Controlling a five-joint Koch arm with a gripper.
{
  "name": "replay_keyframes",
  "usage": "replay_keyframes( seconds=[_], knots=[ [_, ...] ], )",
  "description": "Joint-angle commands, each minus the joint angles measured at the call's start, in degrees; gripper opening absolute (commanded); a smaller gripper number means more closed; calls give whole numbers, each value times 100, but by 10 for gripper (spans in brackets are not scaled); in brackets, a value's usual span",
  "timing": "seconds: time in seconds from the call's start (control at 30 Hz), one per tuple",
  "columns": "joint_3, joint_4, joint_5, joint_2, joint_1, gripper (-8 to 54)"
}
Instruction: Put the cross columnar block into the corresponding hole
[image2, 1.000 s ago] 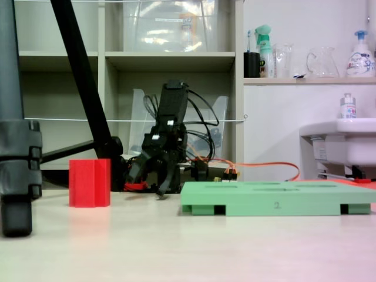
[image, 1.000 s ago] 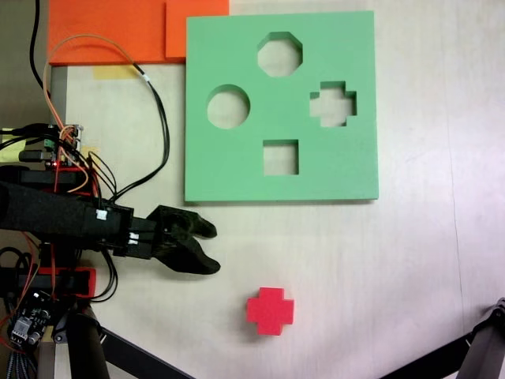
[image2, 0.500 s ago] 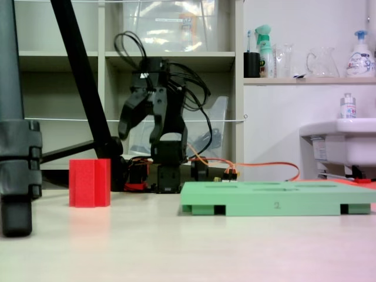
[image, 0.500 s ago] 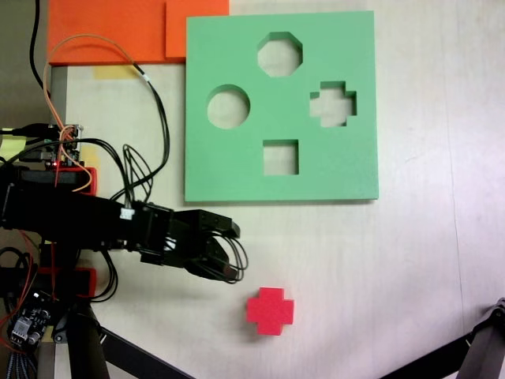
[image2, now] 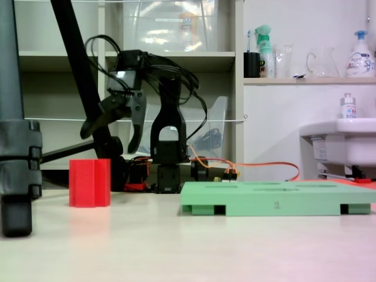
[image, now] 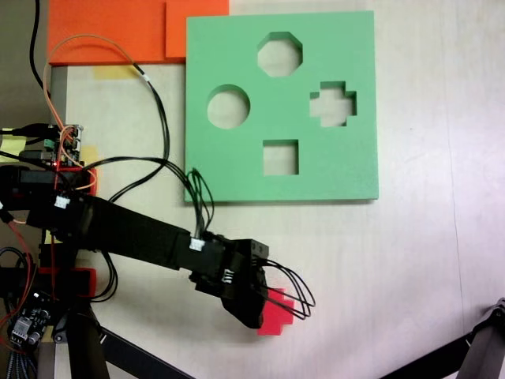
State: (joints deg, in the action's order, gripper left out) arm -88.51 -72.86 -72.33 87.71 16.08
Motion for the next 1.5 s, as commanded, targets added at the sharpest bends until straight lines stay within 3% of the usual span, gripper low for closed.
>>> replay_keyframes(
  seconds=[0.0, 1.2, 1.23, 1.37, 1.47],
  knots=[
    [316, -53, -26, -9, 114, 523],
    [615, 35, 606, -1644, 677, 520],
    [589, 35, 606, -1696, 677, 506],
    [519, 35, 483, -1758, 615, 337],
    [527, -70, 316, -1916, 580, 314]
  ],
)
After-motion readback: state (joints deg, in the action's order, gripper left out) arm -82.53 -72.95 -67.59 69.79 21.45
